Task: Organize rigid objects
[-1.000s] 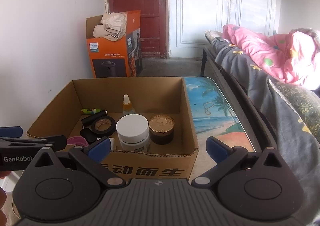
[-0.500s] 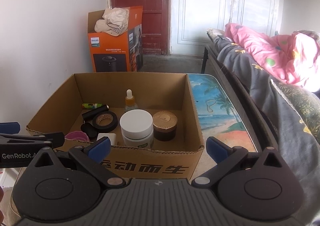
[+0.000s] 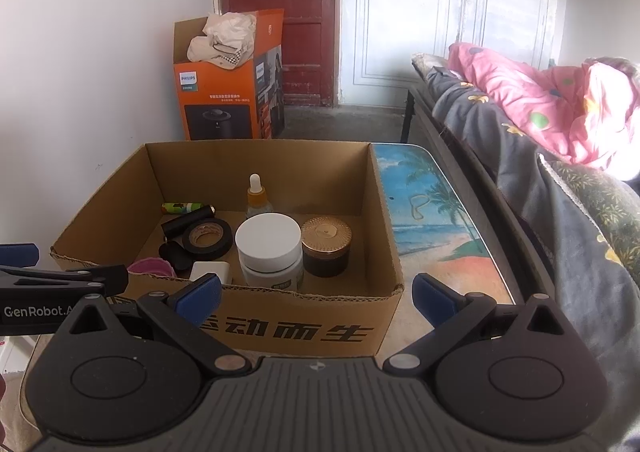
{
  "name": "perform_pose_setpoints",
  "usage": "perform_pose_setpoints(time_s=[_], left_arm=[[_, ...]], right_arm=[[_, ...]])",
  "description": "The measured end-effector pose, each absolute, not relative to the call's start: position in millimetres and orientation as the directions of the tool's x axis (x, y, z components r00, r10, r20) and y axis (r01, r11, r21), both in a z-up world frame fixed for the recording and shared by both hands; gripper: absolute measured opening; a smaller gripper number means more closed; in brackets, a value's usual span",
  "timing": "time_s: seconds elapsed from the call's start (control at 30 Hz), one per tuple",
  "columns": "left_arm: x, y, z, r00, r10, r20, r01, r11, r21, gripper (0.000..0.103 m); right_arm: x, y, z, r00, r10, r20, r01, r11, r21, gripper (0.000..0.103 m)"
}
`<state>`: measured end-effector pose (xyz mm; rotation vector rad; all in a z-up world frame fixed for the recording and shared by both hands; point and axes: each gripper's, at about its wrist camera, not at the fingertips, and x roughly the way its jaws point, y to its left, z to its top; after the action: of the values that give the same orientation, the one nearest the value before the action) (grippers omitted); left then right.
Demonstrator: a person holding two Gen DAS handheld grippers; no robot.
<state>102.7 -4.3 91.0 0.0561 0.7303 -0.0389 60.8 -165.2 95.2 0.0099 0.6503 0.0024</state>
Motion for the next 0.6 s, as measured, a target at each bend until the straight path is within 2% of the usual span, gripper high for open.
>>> perform_pose_setpoints(time_s=[0.6], left_arm=[[102.0,-6.2,90.9,0.743,-0.011,-0.669,0.058,0.997,0.048,0.103]], right_arm=[[59.7,-174.5,93.9,0.789,0.012,-0.614,0.010,0.999,0.032,0.103]])
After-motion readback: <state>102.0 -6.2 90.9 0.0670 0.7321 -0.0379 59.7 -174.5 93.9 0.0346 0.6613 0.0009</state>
